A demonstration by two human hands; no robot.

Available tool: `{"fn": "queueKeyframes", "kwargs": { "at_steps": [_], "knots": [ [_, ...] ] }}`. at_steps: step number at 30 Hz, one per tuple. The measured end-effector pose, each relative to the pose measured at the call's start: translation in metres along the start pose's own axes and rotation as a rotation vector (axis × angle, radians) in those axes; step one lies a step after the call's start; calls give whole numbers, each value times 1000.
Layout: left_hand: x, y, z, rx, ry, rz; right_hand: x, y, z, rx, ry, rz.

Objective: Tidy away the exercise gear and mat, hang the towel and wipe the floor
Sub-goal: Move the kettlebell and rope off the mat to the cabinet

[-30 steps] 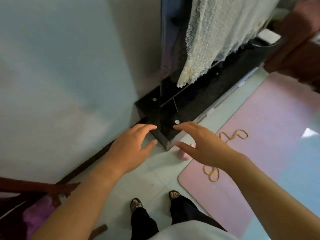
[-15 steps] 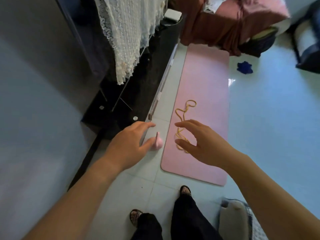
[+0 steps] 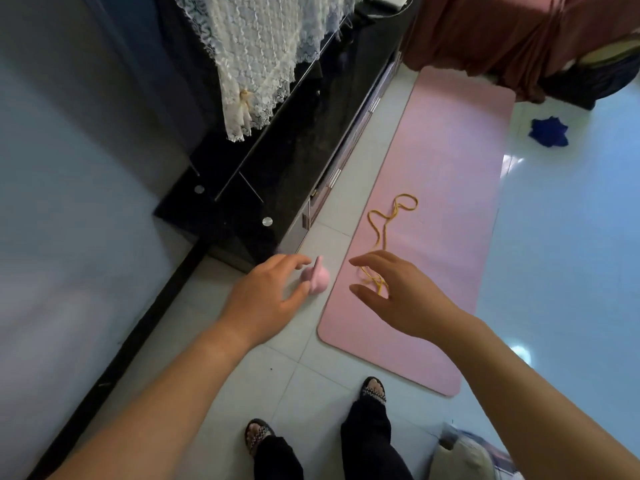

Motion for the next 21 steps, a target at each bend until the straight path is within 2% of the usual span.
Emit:
{"fn": "queueKeyframes", "kwargs": {
  "at_steps": [6, 13, 21],
  "knots": [
    [-84, 38, 51, 27, -20, 35, -71, 36, -65, 1, -10, -22],
    [-184, 82, 148, 74, 35, 28, -191, 90, -145, -17, 13, 11],
    [-309, 139, 260, 51, 37, -11, -317, 185, -239, 13, 9, -48]
  ]
}}
Point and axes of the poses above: each hand's wrist, its own y-axis towards the middle knuckle, its own x-axis out of the back of the hand, z = x × y, the point moved 6 cm from there along y, towards the middle knuckle, and after that the axes turned 5 degrees about -z, right-handed, at the moved point
